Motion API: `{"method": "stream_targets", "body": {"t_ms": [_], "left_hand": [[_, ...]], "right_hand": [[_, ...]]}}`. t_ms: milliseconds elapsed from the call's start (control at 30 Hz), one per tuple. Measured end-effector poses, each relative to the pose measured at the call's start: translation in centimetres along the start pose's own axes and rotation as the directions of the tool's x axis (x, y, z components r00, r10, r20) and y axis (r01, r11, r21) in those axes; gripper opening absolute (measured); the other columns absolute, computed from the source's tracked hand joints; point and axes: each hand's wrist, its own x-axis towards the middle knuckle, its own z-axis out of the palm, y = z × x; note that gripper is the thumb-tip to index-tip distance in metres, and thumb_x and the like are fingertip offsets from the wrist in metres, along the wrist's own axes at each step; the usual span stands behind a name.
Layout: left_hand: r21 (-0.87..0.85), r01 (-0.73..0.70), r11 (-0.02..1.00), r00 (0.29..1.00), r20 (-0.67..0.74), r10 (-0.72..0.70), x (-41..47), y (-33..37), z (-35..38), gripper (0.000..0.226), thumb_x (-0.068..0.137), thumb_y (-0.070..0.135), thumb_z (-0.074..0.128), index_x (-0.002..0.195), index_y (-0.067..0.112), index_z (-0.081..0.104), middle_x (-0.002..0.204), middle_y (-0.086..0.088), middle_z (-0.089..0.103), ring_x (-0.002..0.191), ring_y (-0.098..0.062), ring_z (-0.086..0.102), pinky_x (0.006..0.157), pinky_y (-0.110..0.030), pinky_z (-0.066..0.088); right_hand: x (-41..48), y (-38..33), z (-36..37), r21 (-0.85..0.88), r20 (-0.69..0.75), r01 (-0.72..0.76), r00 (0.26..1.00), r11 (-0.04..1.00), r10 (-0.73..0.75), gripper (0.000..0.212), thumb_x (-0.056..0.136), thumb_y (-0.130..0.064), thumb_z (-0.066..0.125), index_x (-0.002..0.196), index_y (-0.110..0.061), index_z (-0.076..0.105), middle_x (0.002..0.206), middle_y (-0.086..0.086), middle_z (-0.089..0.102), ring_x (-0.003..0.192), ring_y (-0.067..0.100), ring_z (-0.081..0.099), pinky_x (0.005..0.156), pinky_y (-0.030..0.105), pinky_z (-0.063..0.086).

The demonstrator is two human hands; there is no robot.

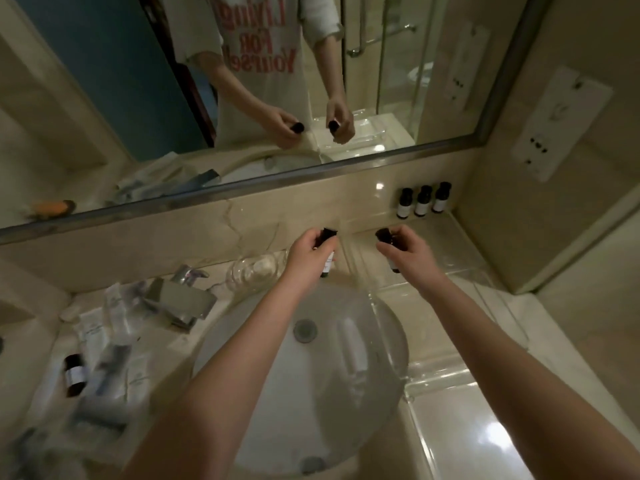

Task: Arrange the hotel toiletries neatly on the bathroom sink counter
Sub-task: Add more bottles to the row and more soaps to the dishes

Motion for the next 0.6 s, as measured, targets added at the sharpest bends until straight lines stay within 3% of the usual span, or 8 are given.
{"method": "stream_targets", "body": {"t_ms": [133,200,300,433,600], "left_hand": [[0.074,-0.016,0.997,1.000,-0.020,0.017,2.7,-0.2,1.6,0.002,0.088,0.015,0.061,0.086,0.016,0.059,0.085,-0.002,0.062,0.079,-0.015,0.058,0.074,-0.027,0.046],[0.101,-0.017,0.995,1.000,-0.013,0.018,4.0,-0.6,2.2,0.009,0.087,0.012,0.062,0.096,0.013,0.062,0.089,-0.003,0.062,0.082,-0.016,0.058,0.080,-0.029,0.045],[0.169,-0.036,0.985,0.999,0.014,0.034,5.8,-0.9,3.4,0.013,0.085,0.011,0.064,0.097,0.014,0.064,0.085,-0.001,0.062,0.083,-0.018,0.058,0.081,-0.032,0.046],[0.321,-0.054,0.946,0.997,0.076,0.031,7.6,-1.1,5.2,0.028,0.083,0.011,0.066,0.111,0.007,0.065,0.102,-0.008,0.066,0.091,-0.019,0.060,0.084,-0.028,0.046],[0.417,-0.109,0.902,0.990,0.129,0.060,8.5,-1.9,6.4,0.024,0.081,0.005,0.067,0.105,0.006,0.065,0.106,-0.010,0.068,0.091,-0.017,0.060,0.079,-0.021,0.042]], "right_hand": [[3.3,1.6,-1.2,-0.127,-0.067,-0.029,0.998,0.991,0.021,0.024,0.083,-0.016,0.066,0.107,-0.012,0.062,0.096,0.006,0.060,0.080,0.019,0.056,0.071,0.028,0.046],[4.9,2.4,-1.6,-0.188,-0.067,-0.038,0.997,0.982,0.026,0.027,0.082,-0.016,0.068,0.109,-0.013,0.063,0.101,0.007,0.060,0.085,0.020,0.056,0.075,0.030,0.045],[6.8,3.4,-2.0,-0.287,-0.050,-0.030,0.999,0.957,0.017,0.028,0.081,-0.017,0.069,0.109,-0.016,0.066,0.104,0.007,0.063,0.086,0.019,0.058,0.076,0.029,0.047],[8.0,4.0,-2.1,-0.331,-0.029,-0.027,0.999,0.943,0.019,0.026,0.082,-0.016,0.068,0.107,-0.017,0.066,0.103,0.004,0.066,0.087,0.017,0.060,0.077,0.031,0.049],[8.7,4.3,-2.2,-0.392,-0.014,0.013,1.000,0.920,-0.021,0.027,0.082,-0.017,0.067,0.110,-0.016,0.065,0.105,0.003,0.066,0.087,0.014,0.057,0.076,0.028,0.046]]}}
